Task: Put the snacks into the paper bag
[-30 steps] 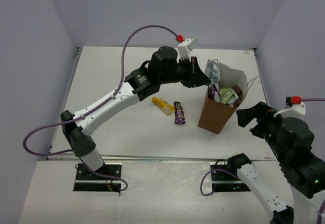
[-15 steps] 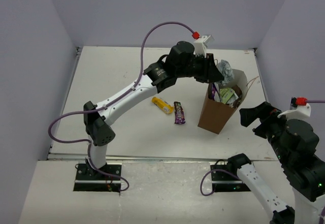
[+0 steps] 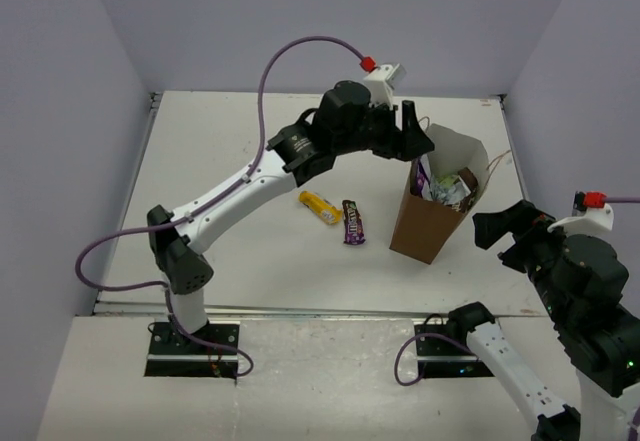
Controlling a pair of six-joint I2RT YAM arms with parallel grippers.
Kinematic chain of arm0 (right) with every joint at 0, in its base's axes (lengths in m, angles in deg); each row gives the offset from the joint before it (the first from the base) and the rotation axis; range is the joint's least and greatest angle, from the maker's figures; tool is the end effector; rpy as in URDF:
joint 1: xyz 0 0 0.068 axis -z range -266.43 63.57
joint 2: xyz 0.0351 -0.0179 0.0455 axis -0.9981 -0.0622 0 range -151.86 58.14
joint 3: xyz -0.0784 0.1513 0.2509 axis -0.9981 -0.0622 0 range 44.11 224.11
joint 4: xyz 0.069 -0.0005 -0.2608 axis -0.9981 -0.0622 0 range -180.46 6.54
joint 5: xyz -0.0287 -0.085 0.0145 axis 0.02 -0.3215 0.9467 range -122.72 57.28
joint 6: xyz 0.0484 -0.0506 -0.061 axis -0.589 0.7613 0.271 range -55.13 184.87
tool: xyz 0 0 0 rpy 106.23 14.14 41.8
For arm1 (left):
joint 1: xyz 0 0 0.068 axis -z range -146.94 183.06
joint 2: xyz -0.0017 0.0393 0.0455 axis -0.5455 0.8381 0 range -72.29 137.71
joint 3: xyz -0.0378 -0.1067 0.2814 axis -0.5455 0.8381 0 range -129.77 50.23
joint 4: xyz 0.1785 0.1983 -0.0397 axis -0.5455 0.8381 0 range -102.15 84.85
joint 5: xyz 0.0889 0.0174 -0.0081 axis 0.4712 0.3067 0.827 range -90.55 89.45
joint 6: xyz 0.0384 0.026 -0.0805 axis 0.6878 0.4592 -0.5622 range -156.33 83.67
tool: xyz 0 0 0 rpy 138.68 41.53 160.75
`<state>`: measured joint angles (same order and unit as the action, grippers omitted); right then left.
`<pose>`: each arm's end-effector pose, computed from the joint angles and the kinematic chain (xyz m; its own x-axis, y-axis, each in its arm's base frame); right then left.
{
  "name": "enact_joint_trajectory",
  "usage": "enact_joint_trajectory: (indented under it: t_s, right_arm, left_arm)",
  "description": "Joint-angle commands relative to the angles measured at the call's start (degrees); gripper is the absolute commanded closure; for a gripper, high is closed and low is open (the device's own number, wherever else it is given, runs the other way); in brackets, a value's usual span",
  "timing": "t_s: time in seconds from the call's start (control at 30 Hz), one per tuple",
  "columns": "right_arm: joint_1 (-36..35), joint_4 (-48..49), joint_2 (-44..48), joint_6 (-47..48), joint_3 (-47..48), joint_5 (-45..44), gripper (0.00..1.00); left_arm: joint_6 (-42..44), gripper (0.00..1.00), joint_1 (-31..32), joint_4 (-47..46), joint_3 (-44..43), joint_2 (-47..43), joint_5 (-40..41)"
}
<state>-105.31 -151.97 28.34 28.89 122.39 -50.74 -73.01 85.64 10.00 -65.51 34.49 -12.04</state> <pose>0.0379 -0.0144 0.4376 -0.2815 0.4943 -0.8224 0.1641 0.8693 0.4663 0.2897 -0.4060 0.4596 -0.6465 -0.1184 -0.7537 0.6358 0.4623 -0.6180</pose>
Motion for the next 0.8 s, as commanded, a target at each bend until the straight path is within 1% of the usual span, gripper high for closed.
enact_joint_trajectory:
  t_s: [0.0,0.03,0.07,0.1,0.13,0.17,0.2,0.23,0.3,0.33,0.37,0.43,0.5,0.53,0.57,0.6,0.67,0.7,0.77]
  right_arm:
    - [-0.37,1.27,-0.17,0.39,0.73,-1.49,0.01]
    - [-0.29,1.27,-0.17,0.39,0.56,-1.4,0.01]
    - [-0.37,1.27,-0.17,0.39,0.47,-1.4,0.01]
    - [-0.37,1.27,-0.08,0.39,0.38,-1.49,0.01]
    - [-0.29,1.27,-0.17,0.3,0.21,-1.49,0.01]
    - [-0.29,1.27,-0.08,0.3,0.12,-1.4,0.01]
    - [-0.29,1.27,-0.08,0.3,0.03,-1.49,0.01]
    - [-0.29,1.27,-0.08,0.3,-0.23,-1.4,0.01]
    - [-0.29,1.36,-0.17,0.22,-0.41,-1.4,0.01]
    - [-0.29,1.36,-0.26,0.22,-0.41,-1.4,0.01]
    - [-0.29,1.36,-0.34,0.22,-0.41,-1.4,0.01]
    - [-0.29,1.36,-0.43,0.22,-0.32,-1.49,0.01]
    - [-0.29,1.45,-0.61,0.22,-0.32,-1.32,0.01]
    - [-0.29,1.36,-0.61,0.22,-0.41,-1.31,0.01]
    - [-0.37,1.36,-0.61,0.22,-0.41,-1.4,0.01]
    - [-0.29,1.28,-0.61,0.22,-0.41,-1.32,0.01]
    - [-0.29,1.36,-0.52,0.3,-0.41,-1.31,0.01]
    - [-0.29,1.36,-0.43,0.3,-0.32,-1.31,0.01]
    - [-0.29,1.27,-0.34,0.39,-0.23,-1.49,0.01]
  left_arm:
    - [2.41,0.29,-0.81,0.87,7.61,-11.4,13.82]
    - [1.19,0.21,-1.51,1.75,10.68,-13.77,21.69]
    - [-2.91,0.18,-2.64,2.1,17.5,-18.41,24.29]
    - [-5.13,0.16,-3.87,1.41,21.48,-20.71,25.62]
    - [-7.5,0.14,-7.8,0.53,25.61,-23.17,24.59]
    - [-12.13,0.13,-9.93,-0.26,29.83,-27.29,23.45]
    - [-14.09,0.12,-11.6,-0.7,37.1,-28.98,22.57]
    - [-15.42,0.1,-14.06,-0.62,39.95,-30.3,21.95]
    - [-16.31,0.07,-14.87,0.08,45.49,-32.16,22.56]
    - [-16.22,0.02,-15.05,1.56,46.56,-32.16,23.52]
    - [-16.22,0.0,-14.96,2.62,47.27,-31.29,23.87]
    - [-16.31,0.0,-15.13,6.65,47.89,-29.19,24.32]
    - [-16.57,0.0,-15.22,12.26,46.93,-23.66,24.14]
    - [-16.49,0.0,-15.4,14.04,44.66,-21.2,23.53]
    - [-16.05,0.0,-15.4,16.15,43.16,-16.13,23.44]
    - [-15.87,0.0,-15.31,19.91,41.58,-13.56,23.79]
    - [-16.48,0.0,-15.31,22.92,37.72,-6.8,25.1]
    - [-16.66,0.0,-15.31,24.68,36.83,-5.02,25.89]
    - [-17.1,0.0,-15.31,24.26,36.03,-1.85,27.04]
